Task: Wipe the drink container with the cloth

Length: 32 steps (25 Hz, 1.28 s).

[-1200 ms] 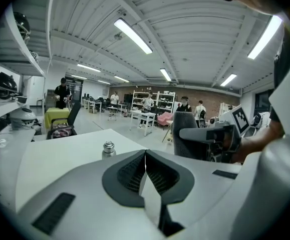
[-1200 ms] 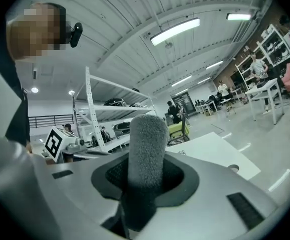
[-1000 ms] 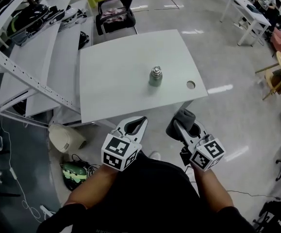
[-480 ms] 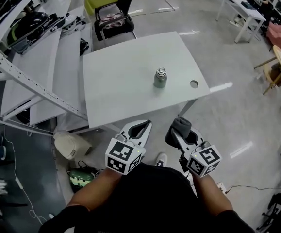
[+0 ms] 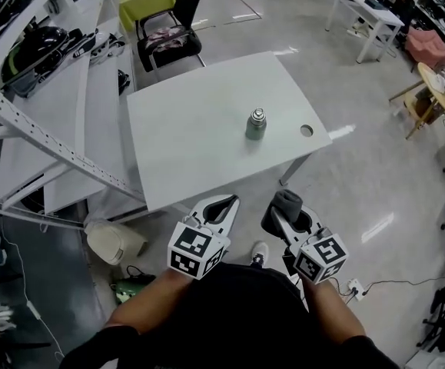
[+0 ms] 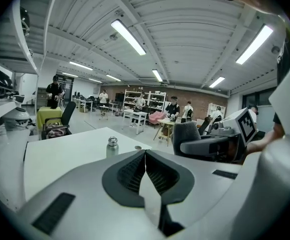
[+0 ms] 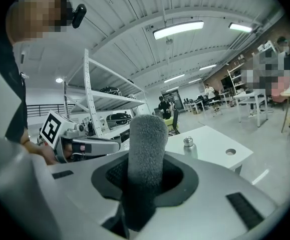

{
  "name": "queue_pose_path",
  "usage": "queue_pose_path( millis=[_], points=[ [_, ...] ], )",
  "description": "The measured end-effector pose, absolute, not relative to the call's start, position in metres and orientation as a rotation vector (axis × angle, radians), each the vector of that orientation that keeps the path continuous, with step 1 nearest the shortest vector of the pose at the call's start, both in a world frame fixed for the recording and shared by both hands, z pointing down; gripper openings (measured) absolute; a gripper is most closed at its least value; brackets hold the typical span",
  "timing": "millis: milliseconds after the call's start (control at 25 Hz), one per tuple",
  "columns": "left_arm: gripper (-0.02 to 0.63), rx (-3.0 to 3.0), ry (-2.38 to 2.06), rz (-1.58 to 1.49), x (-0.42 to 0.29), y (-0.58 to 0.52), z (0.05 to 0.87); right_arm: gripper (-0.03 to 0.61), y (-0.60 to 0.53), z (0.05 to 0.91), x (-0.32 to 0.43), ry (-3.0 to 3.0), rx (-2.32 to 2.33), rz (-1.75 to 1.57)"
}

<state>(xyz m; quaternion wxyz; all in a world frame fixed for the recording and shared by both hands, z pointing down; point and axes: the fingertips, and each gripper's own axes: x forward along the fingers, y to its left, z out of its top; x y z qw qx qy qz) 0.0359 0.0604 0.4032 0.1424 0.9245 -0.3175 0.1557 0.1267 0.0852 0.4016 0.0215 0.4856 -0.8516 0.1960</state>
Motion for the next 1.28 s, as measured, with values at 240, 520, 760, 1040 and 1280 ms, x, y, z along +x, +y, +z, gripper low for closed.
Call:
queue_pose_path(
  millis=[240,520,760,1040,1280],
  points=[
    [0.017,2.679,-0.885,0.441,0.023,0.060,0.401,0.115,0.088,0.400,0.112,-2.614,1.523,0.589],
    [0.017,2.693,-0.867,0.454,0.015,0.059,0.402,0.115,0.087,0.400,0.101,-2.608,1.515,0.585],
    [0.017,2.695,-0.862,0.449,0.014,0.058,0.400,0.115,0.085,0.397,0.100,-2.604,1.514,0.575],
    [0.017,2.696,-0.864,0.436,0.017,0.056,0.399,0.115,0.085,0.397,0.101,-2.603,1.517,0.573],
    [0.016,2.700,-0.863,0.430,0.017,0.053,0.400,0.115,0.083,0.398,0.103,-2.602,1.528,0.570]
  ],
)
